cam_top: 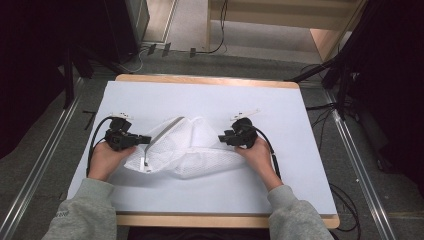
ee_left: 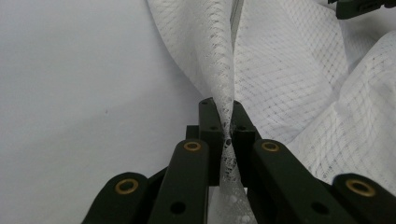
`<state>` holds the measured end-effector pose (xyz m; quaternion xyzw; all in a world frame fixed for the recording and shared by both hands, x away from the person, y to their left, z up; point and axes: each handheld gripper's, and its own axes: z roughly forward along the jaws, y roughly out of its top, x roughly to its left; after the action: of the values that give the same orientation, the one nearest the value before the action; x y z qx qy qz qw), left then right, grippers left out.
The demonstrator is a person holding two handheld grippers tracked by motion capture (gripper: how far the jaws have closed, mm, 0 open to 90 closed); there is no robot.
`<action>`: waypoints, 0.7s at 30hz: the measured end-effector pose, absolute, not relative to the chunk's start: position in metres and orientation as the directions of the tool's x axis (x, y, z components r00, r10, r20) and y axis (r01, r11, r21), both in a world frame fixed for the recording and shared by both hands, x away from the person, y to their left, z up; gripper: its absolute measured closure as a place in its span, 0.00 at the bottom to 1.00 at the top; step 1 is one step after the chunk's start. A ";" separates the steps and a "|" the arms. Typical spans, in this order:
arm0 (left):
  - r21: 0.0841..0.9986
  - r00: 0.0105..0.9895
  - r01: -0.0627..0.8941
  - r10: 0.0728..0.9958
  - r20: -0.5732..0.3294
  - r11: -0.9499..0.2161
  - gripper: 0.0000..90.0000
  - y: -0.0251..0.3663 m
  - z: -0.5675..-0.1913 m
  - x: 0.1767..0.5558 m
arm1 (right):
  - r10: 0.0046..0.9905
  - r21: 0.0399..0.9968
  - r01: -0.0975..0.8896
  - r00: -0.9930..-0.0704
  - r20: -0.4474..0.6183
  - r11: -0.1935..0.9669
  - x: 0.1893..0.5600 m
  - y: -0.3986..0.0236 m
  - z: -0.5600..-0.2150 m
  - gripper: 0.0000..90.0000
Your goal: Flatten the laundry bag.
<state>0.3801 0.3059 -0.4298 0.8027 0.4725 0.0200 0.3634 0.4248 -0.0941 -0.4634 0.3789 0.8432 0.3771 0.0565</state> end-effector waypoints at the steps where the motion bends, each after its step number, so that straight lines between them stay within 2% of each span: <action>1: 0.603 0.553 0.744 0.773 -0.311 -0.289 0.98 0.307 -0.430 0.380 | 0.680 0.672 0.600 -0.707 0.191 0.435 0.425 -0.092 -0.464 0.68; 5: 0.605 0.546 0.746 0.776 -0.316 -0.278 0.98 0.309 -0.429 0.378 | 0.675 0.667 0.593 -0.716 0.180 0.451 0.424 -0.085 -0.468 0.67; 7: 0.605 0.541 0.749 0.778 -0.319 -0.272 0.98 0.310 -0.429 0.378 | 0.672 0.669 0.583 -0.722 0.166 0.461 0.422 -0.083 -0.468 0.71; 11: 0.607 0.532 0.751 0.783 -0.323 -0.260 0.99 0.312 -0.428 0.377 | 0.683 0.665 0.557 -0.724 0.097 0.497 0.417 -0.077 -0.468 0.85; 14: 0.606 0.536 0.750 0.780 -0.323 -0.265 0.99 0.313 -0.428 0.377 | 0.673 0.666 0.560 -0.730 0.115 0.493 0.416 -0.077 -0.468 0.99; 21: 0.625 0.533 0.742 0.779 -0.329 -0.244 0.99 0.315 -0.424 0.374 | 0.676 0.647 0.575 -0.727 0.123 0.500 0.420 -0.079 -0.464 1.00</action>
<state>0.3741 0.3154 -0.4245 0.7883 0.4824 0.0247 0.3811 0.4198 -0.0795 -0.4639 0.3623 0.8631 0.3443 0.0730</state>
